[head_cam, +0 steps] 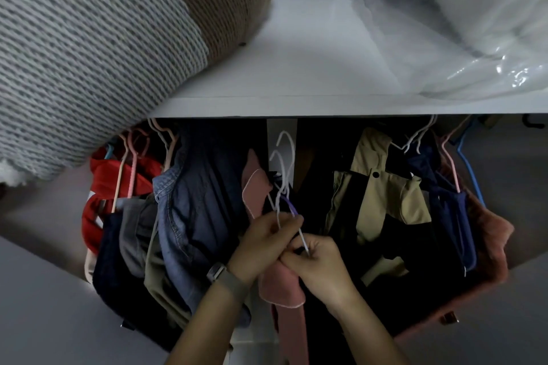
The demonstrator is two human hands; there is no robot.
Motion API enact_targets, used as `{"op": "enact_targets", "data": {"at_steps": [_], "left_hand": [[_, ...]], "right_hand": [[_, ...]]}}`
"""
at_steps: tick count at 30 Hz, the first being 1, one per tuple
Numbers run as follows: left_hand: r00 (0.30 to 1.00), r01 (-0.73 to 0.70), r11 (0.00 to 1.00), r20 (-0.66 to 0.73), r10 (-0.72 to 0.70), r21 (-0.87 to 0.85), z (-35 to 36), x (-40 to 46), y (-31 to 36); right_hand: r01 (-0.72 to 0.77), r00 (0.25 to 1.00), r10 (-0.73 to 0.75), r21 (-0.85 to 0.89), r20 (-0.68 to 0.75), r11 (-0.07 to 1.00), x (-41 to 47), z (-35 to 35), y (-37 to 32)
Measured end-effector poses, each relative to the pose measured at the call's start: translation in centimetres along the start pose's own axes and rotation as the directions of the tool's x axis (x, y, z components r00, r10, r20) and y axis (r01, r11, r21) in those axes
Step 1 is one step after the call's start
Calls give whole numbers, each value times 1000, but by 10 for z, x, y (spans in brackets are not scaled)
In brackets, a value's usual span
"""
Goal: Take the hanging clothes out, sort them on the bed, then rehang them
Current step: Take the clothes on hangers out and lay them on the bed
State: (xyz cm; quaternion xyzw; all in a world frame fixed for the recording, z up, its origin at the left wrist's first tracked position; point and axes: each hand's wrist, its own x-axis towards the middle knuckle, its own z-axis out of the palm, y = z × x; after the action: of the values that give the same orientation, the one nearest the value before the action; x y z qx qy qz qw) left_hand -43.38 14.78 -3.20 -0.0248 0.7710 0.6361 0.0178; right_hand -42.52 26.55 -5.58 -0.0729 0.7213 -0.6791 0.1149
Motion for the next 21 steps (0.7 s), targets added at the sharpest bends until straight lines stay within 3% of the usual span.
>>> {"op": "enact_targets", "data": {"at_steps": [3,7,13,16,18,19,21], "left_hand": [[998,62,994,-7,-61,85,4,10,1],[986,125,978,-89,-142,-169,13,8,2],[983,27,952,-165,-81,-306,6,4,-4],[975,-2,919,-206,-87,-395,0,6,-2],[972,-28,906,-223,-74,-422,-5,8,0],[972,-36,896,-223,-71,-442,-6,8,2],[974,-35,877,-212,-78,-479,-7,8,4]], "right_hand": [[20,1000,-20,7,-4,1000,-1,0,2],[23,1000,-23,1,-14,1000,-3,-1,0],[50,994,-42,-73,106,996,-2,-1,-10],[85,993,-84,11,-86,996,-1,-19,-15],[108,965,-137,-135,-222,985,1,-37,-5],[76,979,-129,-301,-161,951,5,-44,5],[-59,996,82,-437,35,898,6,-46,9]]}}
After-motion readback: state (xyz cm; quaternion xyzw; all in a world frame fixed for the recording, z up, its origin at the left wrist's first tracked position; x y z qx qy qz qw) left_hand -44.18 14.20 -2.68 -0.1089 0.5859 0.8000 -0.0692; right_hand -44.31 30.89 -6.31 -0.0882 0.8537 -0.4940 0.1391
